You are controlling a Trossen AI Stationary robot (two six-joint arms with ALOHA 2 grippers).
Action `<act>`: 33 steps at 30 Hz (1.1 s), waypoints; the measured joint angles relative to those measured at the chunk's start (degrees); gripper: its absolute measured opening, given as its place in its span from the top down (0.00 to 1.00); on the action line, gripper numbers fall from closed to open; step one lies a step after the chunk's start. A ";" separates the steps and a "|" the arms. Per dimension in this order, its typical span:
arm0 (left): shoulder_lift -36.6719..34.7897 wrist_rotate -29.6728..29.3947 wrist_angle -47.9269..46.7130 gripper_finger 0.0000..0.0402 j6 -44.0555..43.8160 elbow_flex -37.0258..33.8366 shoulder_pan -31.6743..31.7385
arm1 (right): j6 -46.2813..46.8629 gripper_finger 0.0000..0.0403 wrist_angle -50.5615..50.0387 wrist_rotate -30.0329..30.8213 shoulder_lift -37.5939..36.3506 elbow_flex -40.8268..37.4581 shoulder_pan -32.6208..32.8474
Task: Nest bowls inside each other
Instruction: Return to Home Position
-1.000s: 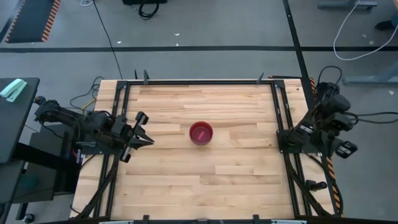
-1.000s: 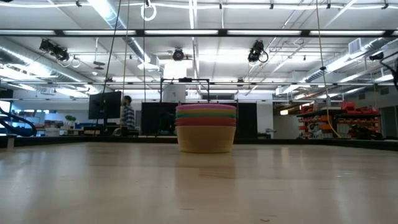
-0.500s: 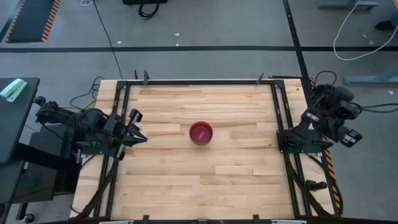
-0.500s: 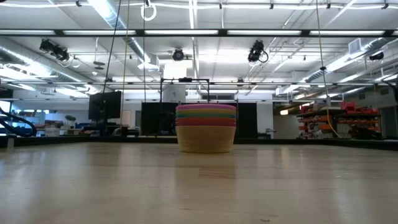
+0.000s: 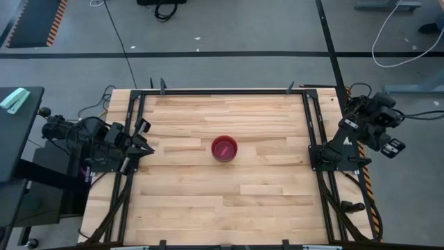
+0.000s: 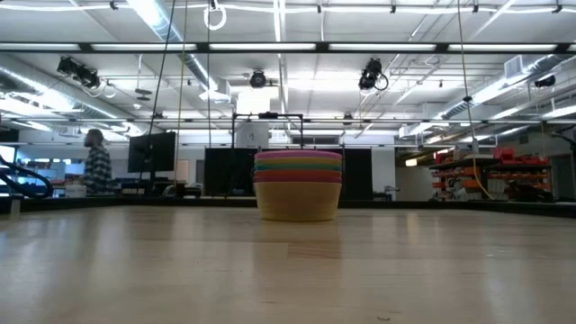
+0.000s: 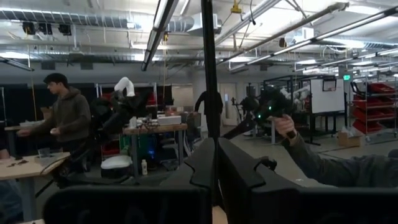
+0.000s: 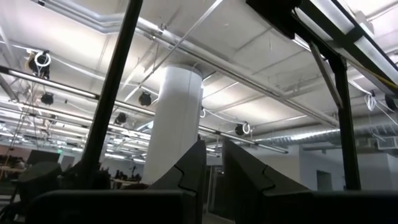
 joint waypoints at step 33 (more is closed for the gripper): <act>-23.22 -6.05 -6.10 0.92 -0.79 -11.24 -0.04 | -0.10 0.85 -2.35 0.11 -1.97 -0.92 -0.02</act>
